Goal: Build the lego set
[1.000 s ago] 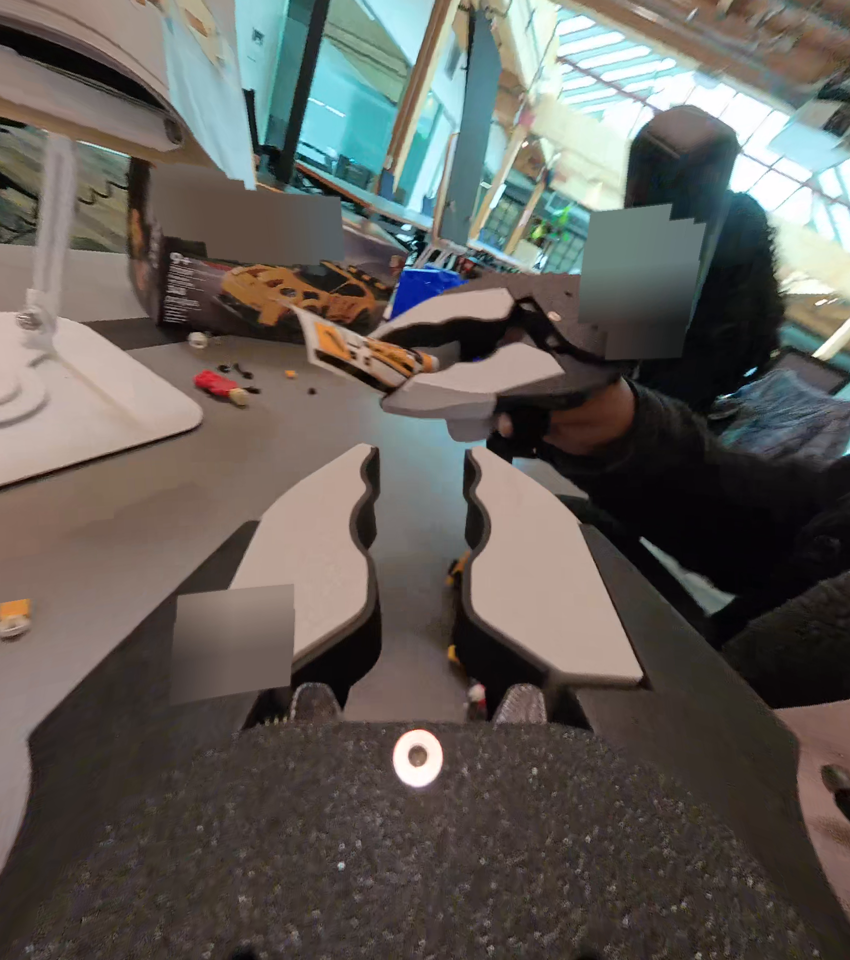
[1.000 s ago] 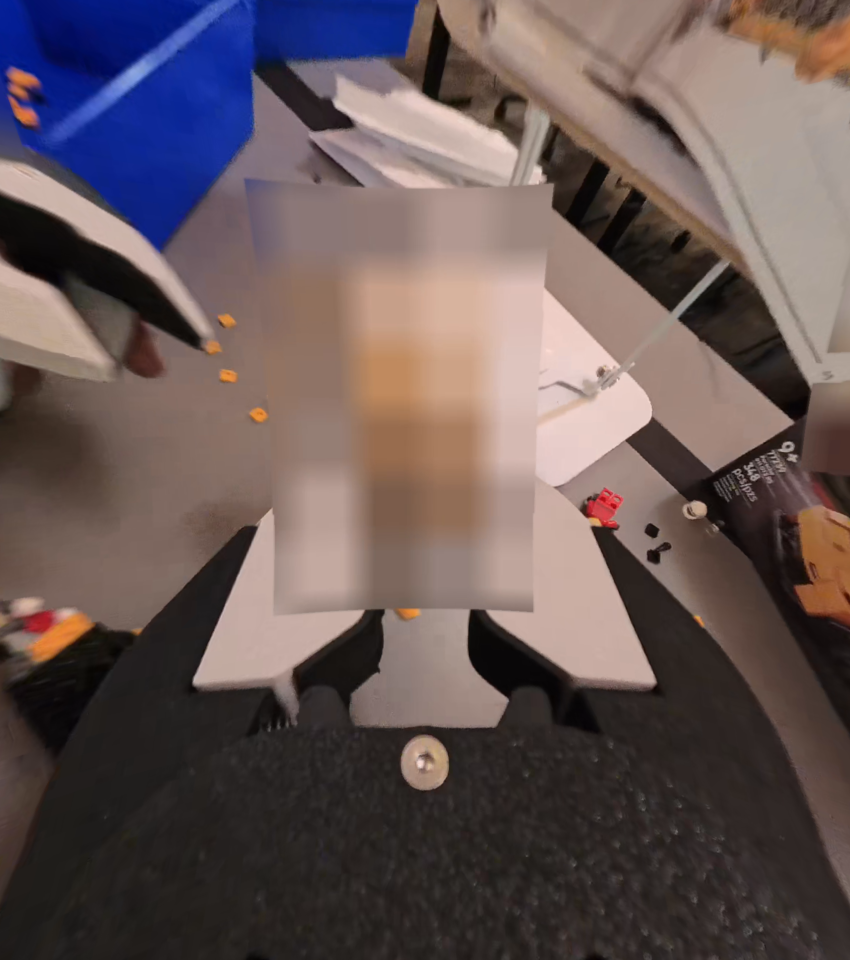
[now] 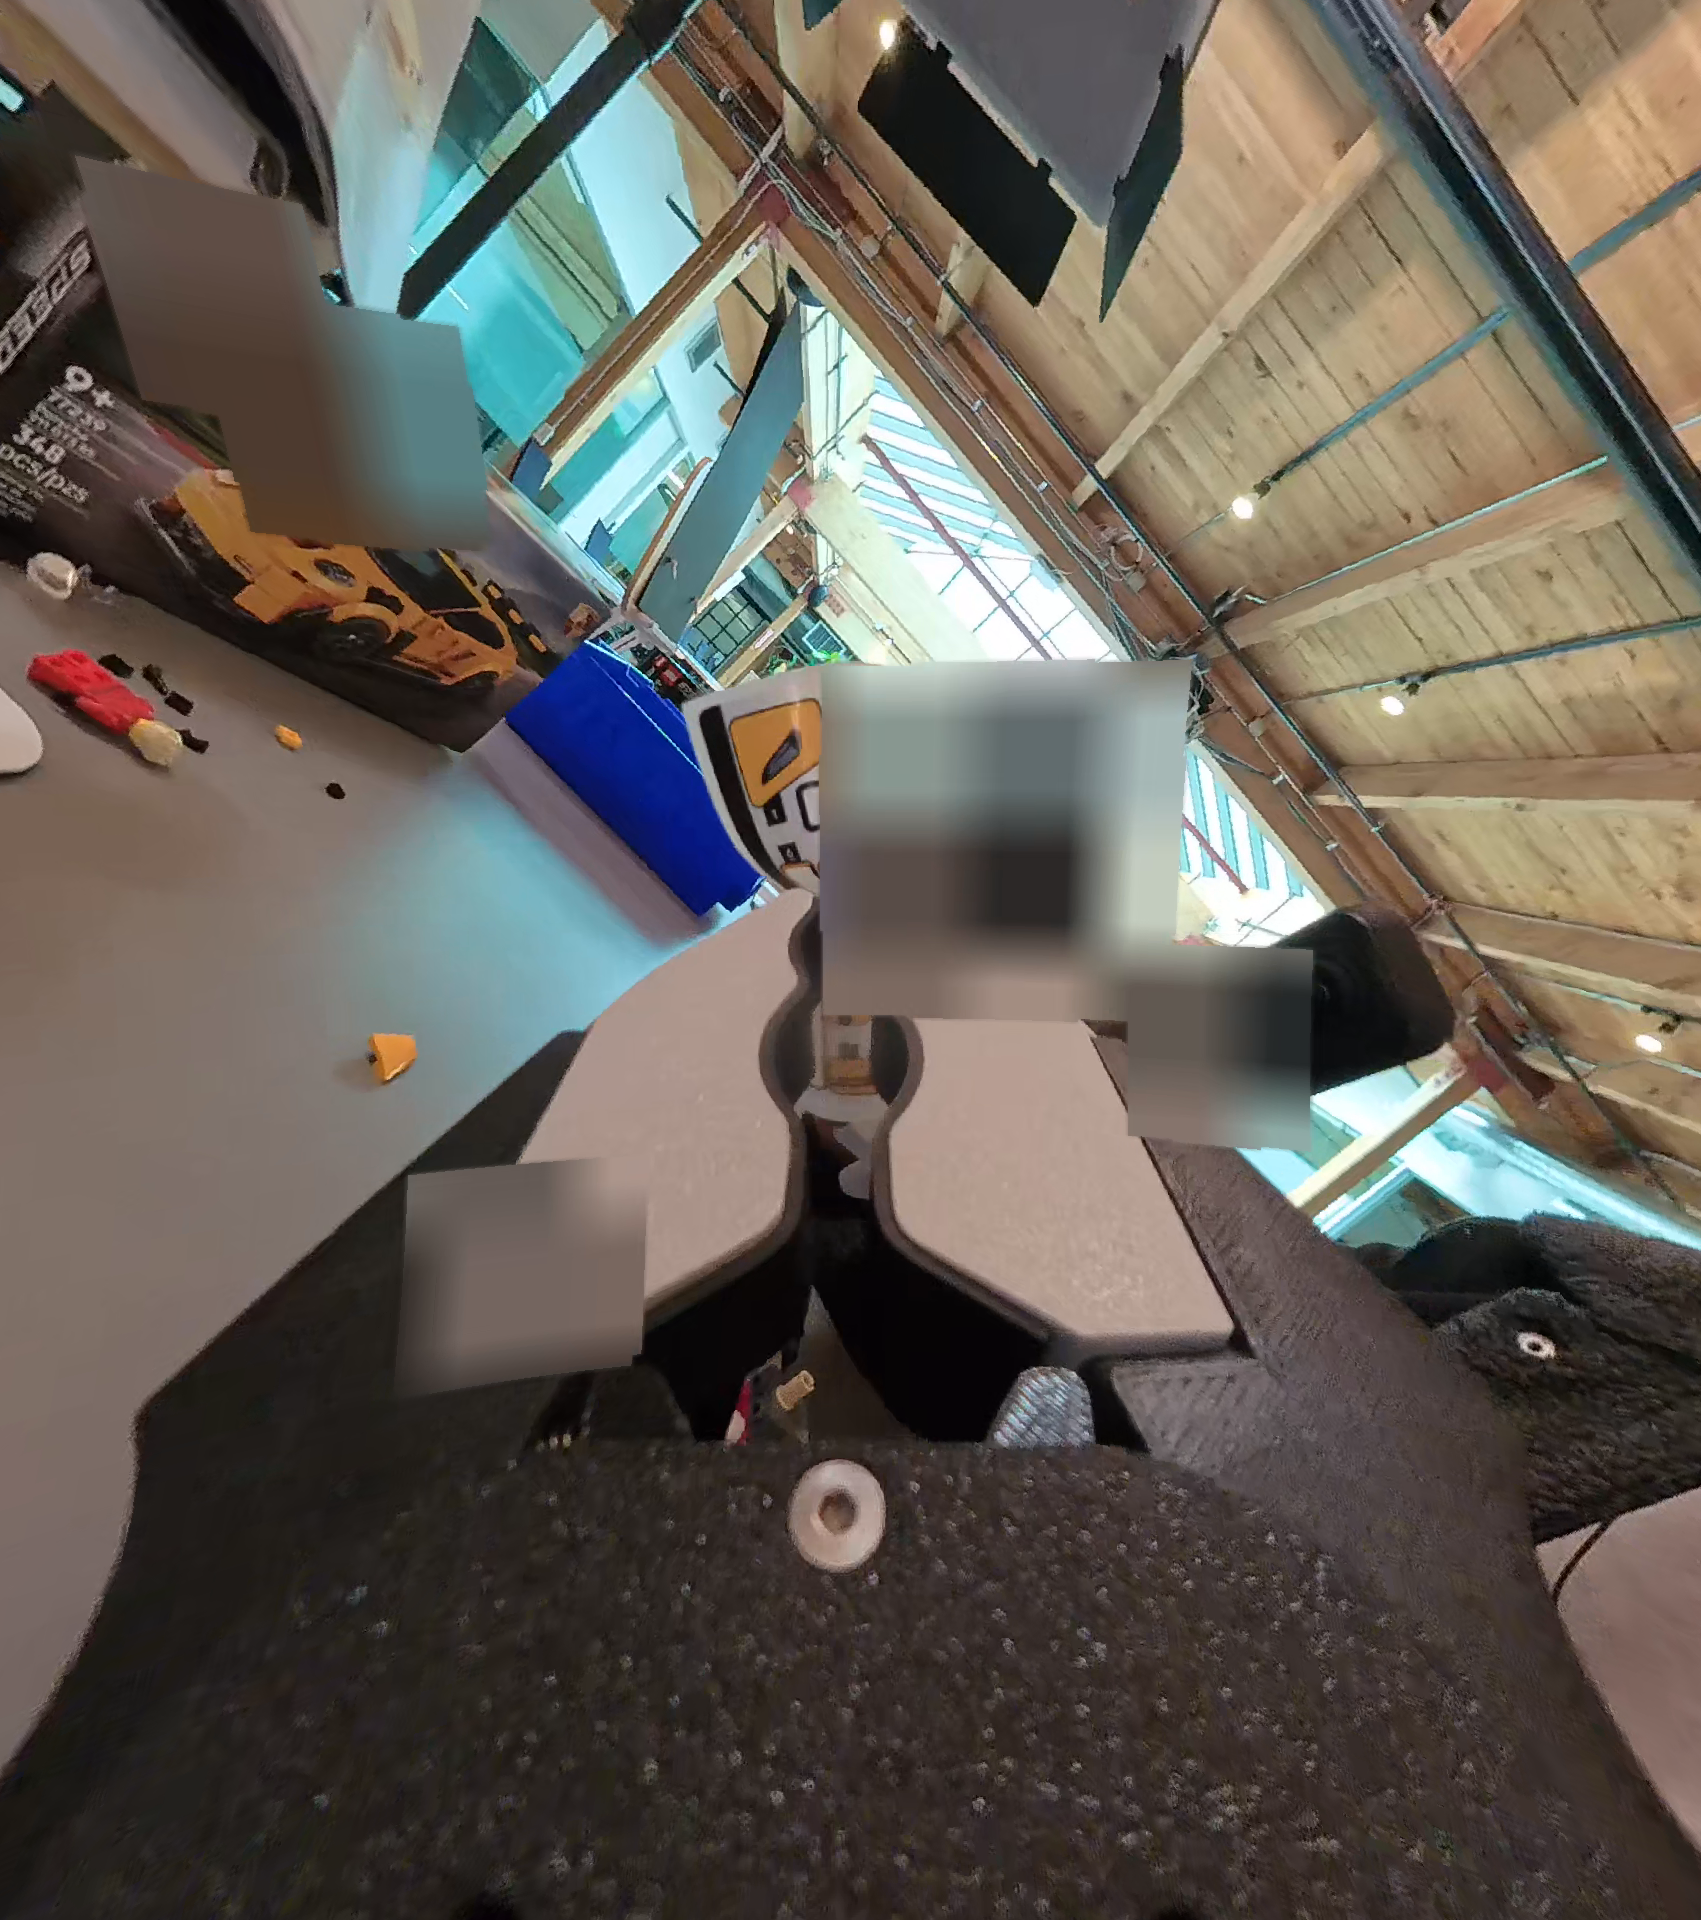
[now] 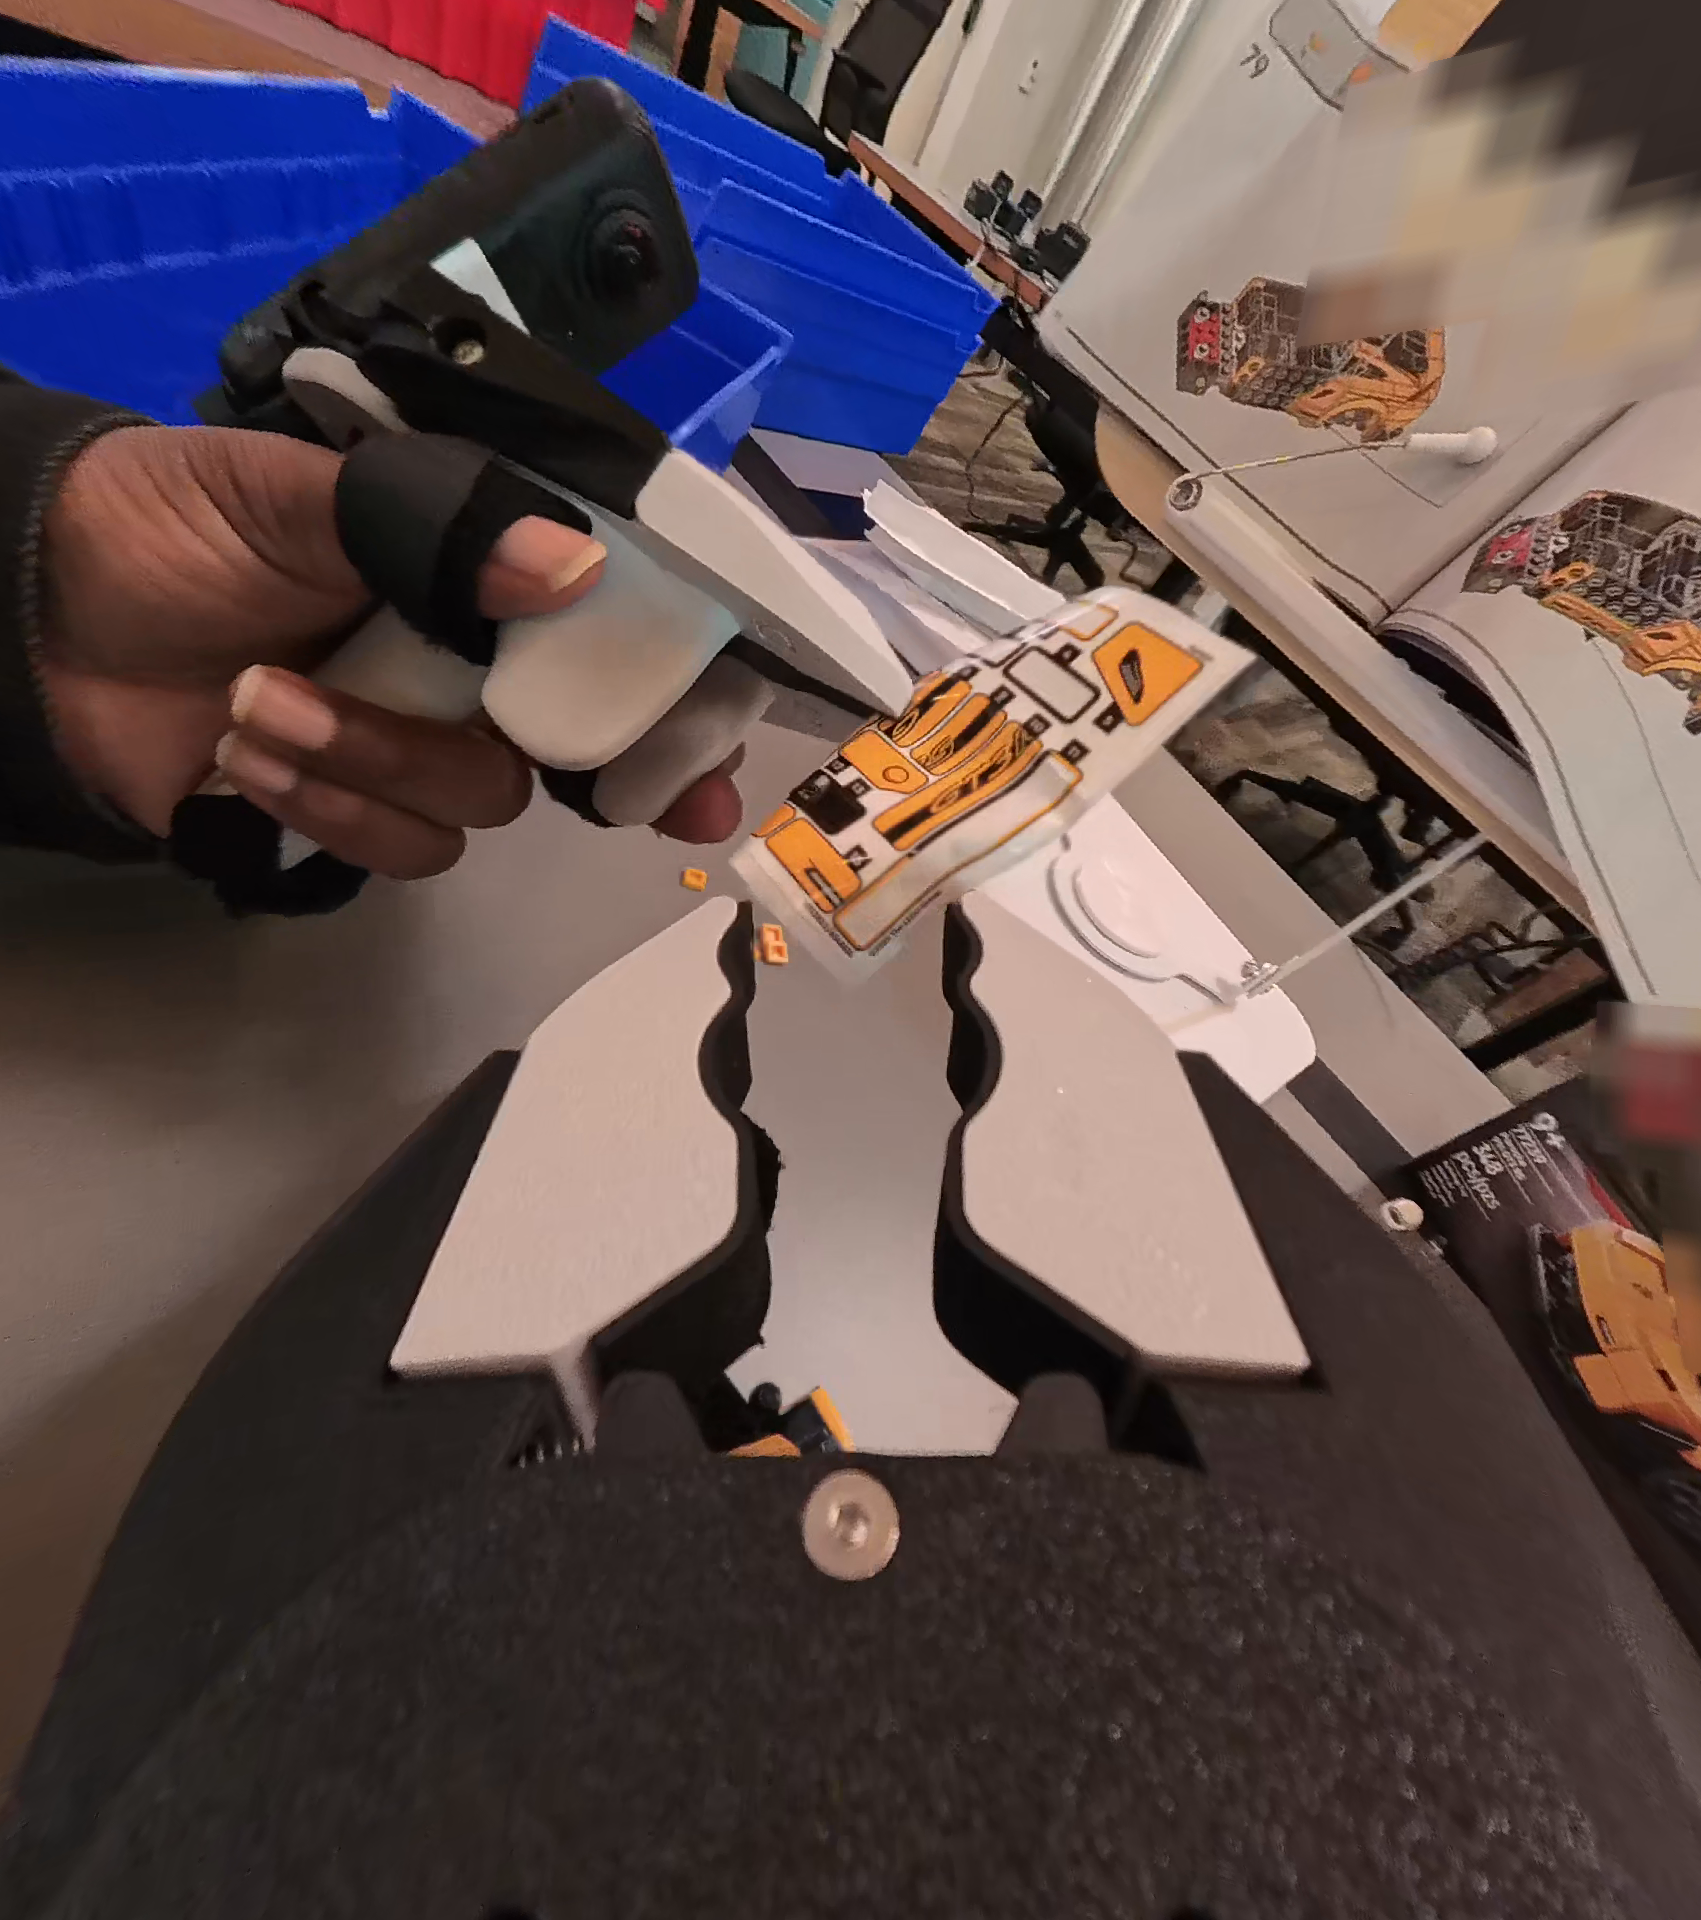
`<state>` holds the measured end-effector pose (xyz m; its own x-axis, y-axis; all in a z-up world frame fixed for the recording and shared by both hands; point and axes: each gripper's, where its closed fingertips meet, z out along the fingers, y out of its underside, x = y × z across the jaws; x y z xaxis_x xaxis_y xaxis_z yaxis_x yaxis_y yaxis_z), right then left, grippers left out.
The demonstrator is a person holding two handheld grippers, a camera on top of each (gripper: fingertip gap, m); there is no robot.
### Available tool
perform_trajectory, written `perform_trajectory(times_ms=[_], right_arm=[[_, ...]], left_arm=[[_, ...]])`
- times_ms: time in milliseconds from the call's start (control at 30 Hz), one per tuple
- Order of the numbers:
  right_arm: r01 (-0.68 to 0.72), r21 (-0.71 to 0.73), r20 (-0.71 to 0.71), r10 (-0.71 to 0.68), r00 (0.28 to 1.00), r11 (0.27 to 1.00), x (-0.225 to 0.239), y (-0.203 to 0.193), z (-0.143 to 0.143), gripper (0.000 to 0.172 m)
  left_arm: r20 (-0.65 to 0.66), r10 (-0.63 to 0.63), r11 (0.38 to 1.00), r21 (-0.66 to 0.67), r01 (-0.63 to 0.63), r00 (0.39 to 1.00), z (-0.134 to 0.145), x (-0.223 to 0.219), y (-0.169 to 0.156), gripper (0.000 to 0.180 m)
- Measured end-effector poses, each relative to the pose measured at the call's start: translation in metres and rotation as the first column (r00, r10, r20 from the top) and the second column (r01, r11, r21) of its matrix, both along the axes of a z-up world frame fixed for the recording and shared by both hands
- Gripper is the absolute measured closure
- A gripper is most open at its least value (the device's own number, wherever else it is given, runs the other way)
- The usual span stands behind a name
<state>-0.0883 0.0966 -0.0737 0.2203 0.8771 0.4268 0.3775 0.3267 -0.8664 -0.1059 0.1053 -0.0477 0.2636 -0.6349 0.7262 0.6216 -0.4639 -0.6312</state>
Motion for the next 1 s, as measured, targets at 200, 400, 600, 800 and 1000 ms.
perform_trajectory(times_ms=[200, 400, 600, 800, 1000], right_arm=[[-0.063, -0.117, -0.078, 0.054, 0.995, 0.991, 0.004, -0.002, 0.008, 0.135], [-0.188, -0.349, -0.193, 0.127, 0.973, 0.918, 0.017, 0.006, 0.026, 0.131], [-0.354, -0.584, -0.151, 0.331, 0.931, 0.731, 0.003, 0.007, 0.022, 0.138], [-0.569, -0.588, -0.334, 0.468, 0.818, 0.575, 0.007, 0.002, 0.032, 0.172], [-0.648, -0.673, -0.460, 0.484, 0.744, 0.357, 0.022, 0.000, 0.038, 0.172]], left_arm=[[-0.090, 0.032, 0.998, 0.059, -0.026, 0.995, 0.003, -0.002, -0.002, 0.180], [-0.179, 0.062, 0.992, 0.119, -0.041, 0.982, 0.005, 0.003, -0.006, 0.180], [-0.255, 0.082, 0.983, 0.178, -0.036, 0.963, 0.006, 0.014, -0.010, 0.180], [-0.311, 0.179, 0.957, 0.273, -0.093, 0.933, 0.013, 0.005, -0.008, 0.159], [-0.226, -0.028, 0.980, 0.185, 0.071, 0.974, 0.005, 0.026, -0.016, 0.147]])
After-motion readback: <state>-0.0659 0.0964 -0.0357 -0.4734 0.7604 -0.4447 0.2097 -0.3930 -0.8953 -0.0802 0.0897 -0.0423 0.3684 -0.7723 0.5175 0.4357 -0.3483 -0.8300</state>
